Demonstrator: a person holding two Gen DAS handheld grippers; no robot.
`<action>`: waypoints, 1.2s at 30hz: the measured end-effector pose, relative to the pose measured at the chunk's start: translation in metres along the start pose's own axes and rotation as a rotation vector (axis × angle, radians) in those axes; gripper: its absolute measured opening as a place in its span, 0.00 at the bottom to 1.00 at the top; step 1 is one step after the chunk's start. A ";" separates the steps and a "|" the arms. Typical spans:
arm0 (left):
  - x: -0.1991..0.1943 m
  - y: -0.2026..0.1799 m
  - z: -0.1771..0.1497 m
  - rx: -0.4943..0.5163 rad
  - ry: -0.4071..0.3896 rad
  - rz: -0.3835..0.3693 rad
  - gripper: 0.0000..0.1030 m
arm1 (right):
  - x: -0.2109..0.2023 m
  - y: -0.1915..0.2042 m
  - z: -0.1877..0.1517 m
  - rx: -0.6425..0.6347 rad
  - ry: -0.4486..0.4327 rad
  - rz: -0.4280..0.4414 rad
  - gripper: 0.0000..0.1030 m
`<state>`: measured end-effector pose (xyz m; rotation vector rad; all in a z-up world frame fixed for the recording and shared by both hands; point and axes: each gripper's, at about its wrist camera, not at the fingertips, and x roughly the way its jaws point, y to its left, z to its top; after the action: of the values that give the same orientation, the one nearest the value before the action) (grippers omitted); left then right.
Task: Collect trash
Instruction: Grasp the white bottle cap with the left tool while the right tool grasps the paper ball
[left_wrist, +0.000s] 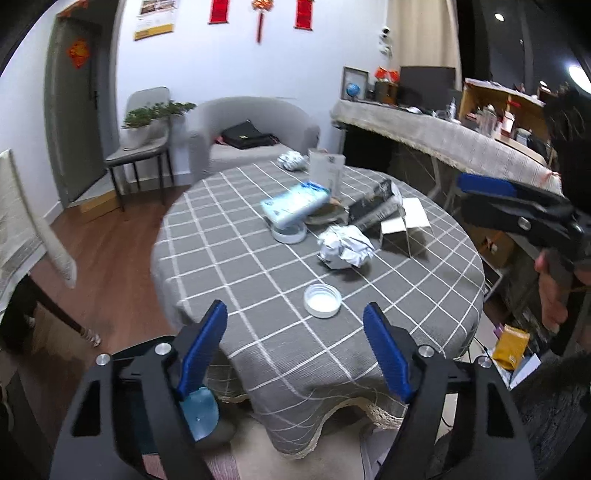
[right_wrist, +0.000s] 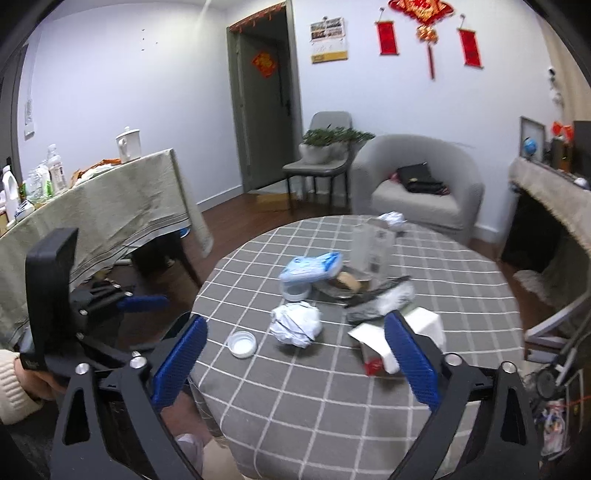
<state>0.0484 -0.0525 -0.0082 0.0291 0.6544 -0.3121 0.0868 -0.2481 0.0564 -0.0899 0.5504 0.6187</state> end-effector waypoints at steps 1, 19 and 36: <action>0.006 -0.001 0.000 0.003 0.013 -0.011 0.69 | 0.007 0.001 0.002 -0.008 0.013 0.004 0.84; 0.065 -0.016 0.009 0.067 0.117 -0.093 0.43 | 0.059 -0.001 -0.001 -0.008 0.155 0.029 0.64; 0.042 0.011 0.018 -0.014 0.074 -0.080 0.32 | 0.111 -0.004 -0.002 0.040 0.256 0.003 0.57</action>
<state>0.0938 -0.0563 -0.0203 0.0016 0.7322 -0.3850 0.1630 -0.1931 -0.0024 -0.1314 0.8104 0.6022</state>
